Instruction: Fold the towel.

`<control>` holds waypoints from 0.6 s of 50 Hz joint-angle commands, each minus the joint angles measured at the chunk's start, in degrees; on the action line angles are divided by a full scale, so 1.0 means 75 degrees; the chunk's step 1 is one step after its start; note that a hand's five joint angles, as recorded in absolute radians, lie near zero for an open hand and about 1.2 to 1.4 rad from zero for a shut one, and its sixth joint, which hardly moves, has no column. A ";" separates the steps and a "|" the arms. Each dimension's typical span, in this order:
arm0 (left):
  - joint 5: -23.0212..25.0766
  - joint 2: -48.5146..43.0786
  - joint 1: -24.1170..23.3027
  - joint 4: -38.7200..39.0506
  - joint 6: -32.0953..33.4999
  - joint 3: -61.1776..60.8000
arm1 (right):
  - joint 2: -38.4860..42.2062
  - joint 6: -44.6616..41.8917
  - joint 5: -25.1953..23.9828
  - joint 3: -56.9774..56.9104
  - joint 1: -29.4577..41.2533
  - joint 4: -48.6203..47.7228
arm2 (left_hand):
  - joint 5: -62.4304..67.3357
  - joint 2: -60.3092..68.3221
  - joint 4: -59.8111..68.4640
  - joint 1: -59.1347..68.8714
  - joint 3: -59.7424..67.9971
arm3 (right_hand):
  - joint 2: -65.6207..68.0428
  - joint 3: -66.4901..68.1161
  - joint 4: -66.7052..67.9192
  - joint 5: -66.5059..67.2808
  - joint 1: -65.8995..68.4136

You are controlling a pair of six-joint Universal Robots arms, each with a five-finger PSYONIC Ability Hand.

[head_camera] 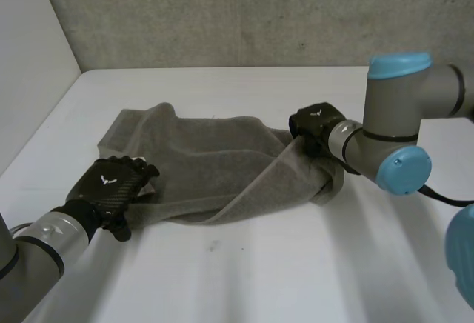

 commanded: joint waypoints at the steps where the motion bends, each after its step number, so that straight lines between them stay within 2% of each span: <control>1: -0.0003 -0.0078 -0.0120 0.0003 -0.0068 0.0068 | -0.1511 0.0507 -0.0215 0.0816 0.0012 -0.0085 | 0.1255 0.1253 0.1247 0.1229 0.1253 | 0.1645 0.1626 0.1594 0.1937 0.0295; 5: -0.0015 -0.0101 -0.0400 0.0015 -0.0161 0.0185 | -0.2691 0.0893 -0.0635 0.1714 -0.0081 -0.0423 | 0.1255 0.1253 0.1247 0.1229 0.1253 | 0.1645 0.1626 0.1594 0.1937 0.0295; 9: -0.0050 -0.0184 -0.0659 0.0074 -0.0408 0.0279 | -0.3421 0.1081 -0.0765 0.2421 -0.0070 -0.0847 | 0.1277 0.1275 0.1270 0.1251 0.1276 | 0.1645 0.1626 0.1594 0.1937 0.0295; 13: -0.0097 -0.0382 -0.0788 0.0144 -0.1085 0.0477 | -0.4205 0.1420 -0.0777 0.3087 -0.0082 -0.1326 | 0.1591 0.1588 0.1583 0.1565 0.1589 | 0.1645 0.1626 0.1594 0.1937 0.0295; 19: -0.0354 -0.0792 -0.0847 0.0144 -0.1719 0.0724 | -0.4500 0.1597 -0.0789 0.3405 -0.0175 -0.1409 | 0.2307 0.2305 0.2300 0.2281 0.2306 | 0.1645 0.1626 0.1594 0.1937 0.0295; 30: -0.0882 -0.1555 -0.0859 0.0168 -0.1661 0.0982 | -0.4605 0.1609 -0.0730 0.3686 -0.0480 -0.1503 | 0.2421 0.2419 0.2414 0.2395 0.2420 | 0.1645 0.1626 0.1594 0.1937 0.0295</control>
